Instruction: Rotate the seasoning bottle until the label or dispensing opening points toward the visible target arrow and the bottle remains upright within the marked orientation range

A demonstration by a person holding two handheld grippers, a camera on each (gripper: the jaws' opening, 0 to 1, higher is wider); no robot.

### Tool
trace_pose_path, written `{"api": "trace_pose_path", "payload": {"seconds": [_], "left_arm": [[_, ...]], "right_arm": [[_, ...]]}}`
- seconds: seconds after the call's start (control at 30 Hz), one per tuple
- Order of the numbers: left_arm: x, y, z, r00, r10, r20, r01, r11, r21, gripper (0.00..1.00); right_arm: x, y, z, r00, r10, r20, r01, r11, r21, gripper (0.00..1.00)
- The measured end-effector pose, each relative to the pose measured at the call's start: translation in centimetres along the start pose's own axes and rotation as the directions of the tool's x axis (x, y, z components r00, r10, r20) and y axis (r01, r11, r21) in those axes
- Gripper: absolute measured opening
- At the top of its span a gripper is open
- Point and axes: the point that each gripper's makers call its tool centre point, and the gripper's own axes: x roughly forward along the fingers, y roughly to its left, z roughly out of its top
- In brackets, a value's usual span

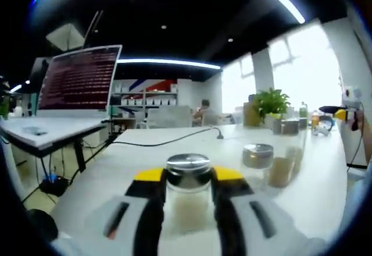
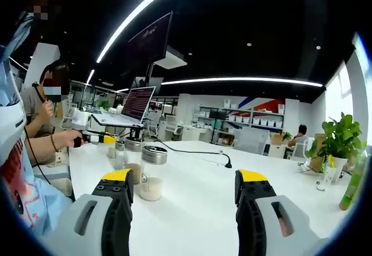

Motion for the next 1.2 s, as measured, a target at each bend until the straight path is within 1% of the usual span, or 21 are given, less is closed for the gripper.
{"api": "trace_pose_path", "payload": {"seconds": [0.17,0.3,0.37,0.6,0.8,0.9,1.2], "left_arm": [[0.2,-0.1,0.0,0.999,-0.050,-0.010,0.050,0.999,-0.001,0.32],[0.3,-0.2,0.0,0.994,-0.109,-0.017,0.109,0.994,-0.001,0.32],[0.4,-0.3,0.0,0.992,-0.124,-0.020,0.124,0.992,-0.001,0.32],[0.5,-0.4,-0.1,0.979,-0.203,-0.035,0.203,0.979,0.002,0.31],[0.5,-0.6,-0.1,0.972,-0.234,-0.033,0.234,0.972,-0.002,0.31],[0.4,-0.6,-0.1,0.968,-0.249,-0.027,0.249,0.969,-0.007,0.31],[0.5,-0.6,-0.1,0.947,-0.320,-0.031,0.319,0.948,-0.014,0.32]], "right_arm": [[0.1,0.2,-0.2,1.000,0.008,-0.008,-0.008,1.000,0.012,0.73],[0.1,0.1,-0.3,1.000,0.008,-0.010,-0.008,1.000,0.020,0.72],[0.1,0.1,-0.3,1.000,0.007,-0.012,-0.007,1.000,0.019,0.72],[0.2,0.4,-0.2,1.000,0.018,-0.011,-0.018,1.000,0.025,0.72],[0.2,0.1,-0.5,1.000,0.011,-0.020,-0.010,0.999,0.037,0.72],[0.4,0.2,-0.7,1.000,0.018,-0.025,-0.017,0.999,0.043,0.72],[1.1,0.7,-0.8,0.999,0.045,-0.026,-0.044,0.998,0.044,0.72]]}}
